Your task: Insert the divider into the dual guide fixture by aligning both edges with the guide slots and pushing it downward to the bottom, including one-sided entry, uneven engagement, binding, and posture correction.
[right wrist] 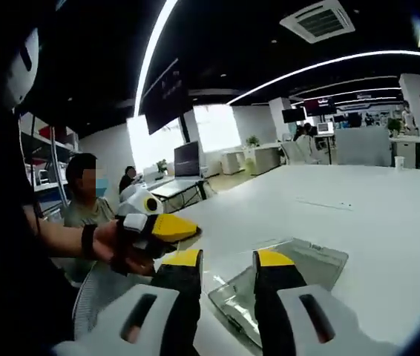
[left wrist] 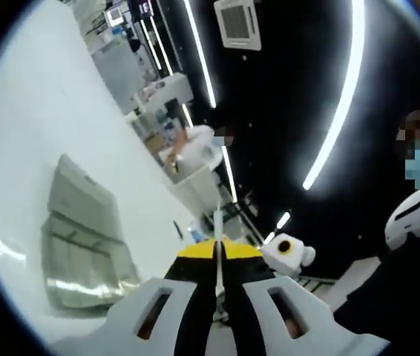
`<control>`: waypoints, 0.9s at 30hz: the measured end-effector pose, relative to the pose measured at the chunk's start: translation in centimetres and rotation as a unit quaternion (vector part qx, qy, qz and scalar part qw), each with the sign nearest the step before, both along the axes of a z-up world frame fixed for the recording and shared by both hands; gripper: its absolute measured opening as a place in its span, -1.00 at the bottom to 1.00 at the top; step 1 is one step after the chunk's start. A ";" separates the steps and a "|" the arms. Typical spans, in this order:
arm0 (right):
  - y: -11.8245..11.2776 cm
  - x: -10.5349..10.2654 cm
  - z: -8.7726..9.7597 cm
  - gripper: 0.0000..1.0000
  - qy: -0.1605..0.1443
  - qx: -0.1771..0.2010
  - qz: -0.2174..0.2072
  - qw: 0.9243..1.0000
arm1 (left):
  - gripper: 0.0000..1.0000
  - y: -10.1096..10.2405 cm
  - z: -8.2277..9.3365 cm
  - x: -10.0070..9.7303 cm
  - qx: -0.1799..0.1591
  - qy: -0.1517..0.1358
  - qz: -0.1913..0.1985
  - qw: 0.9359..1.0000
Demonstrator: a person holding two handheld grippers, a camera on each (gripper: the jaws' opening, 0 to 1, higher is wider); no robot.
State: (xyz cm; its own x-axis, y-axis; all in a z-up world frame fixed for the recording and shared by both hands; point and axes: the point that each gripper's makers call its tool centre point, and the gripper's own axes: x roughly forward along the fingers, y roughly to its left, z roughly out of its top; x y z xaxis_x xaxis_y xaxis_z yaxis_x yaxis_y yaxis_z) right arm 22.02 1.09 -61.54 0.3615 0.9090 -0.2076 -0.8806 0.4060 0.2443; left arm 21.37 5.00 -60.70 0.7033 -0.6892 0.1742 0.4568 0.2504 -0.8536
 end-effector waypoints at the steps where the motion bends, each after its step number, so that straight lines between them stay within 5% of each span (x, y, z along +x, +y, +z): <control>1: 0.2 -0.2 0.4 -0.56 0.019 0.024 0.000 1.000 | -1.00 0.0 0.1 0.0 0.000 -0.002 -0.001 1.000; 7: 0.3 -0.1 1.8 -0.64 0.070 0.105 -0.010 0.992 | -1.00 -0.1 1.0 0.2 -0.017 -0.011 0.000 1.000; 17: 0.2 0.3 4.0 -0.75 0.135 0.221 -0.018 0.966 | -1.00 -0.5 2.4 0.3 -0.056 -0.027 0.001 0.998; 27: 0.6 0.1 4.1 -0.74 0.160 0.237 -0.008 0.958 | -1.00 -0.8 2.6 0.1 -0.070 -0.030 -0.005 0.997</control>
State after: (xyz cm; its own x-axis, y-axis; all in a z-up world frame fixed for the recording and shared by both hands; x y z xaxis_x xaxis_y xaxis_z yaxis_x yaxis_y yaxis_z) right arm 22.16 1.72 -57.40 0.3624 0.9237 0.1247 -0.7252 0.1953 0.6603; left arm 21.51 4.23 -58.11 0.6825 -0.6618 0.3103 0.5096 0.1264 -0.8511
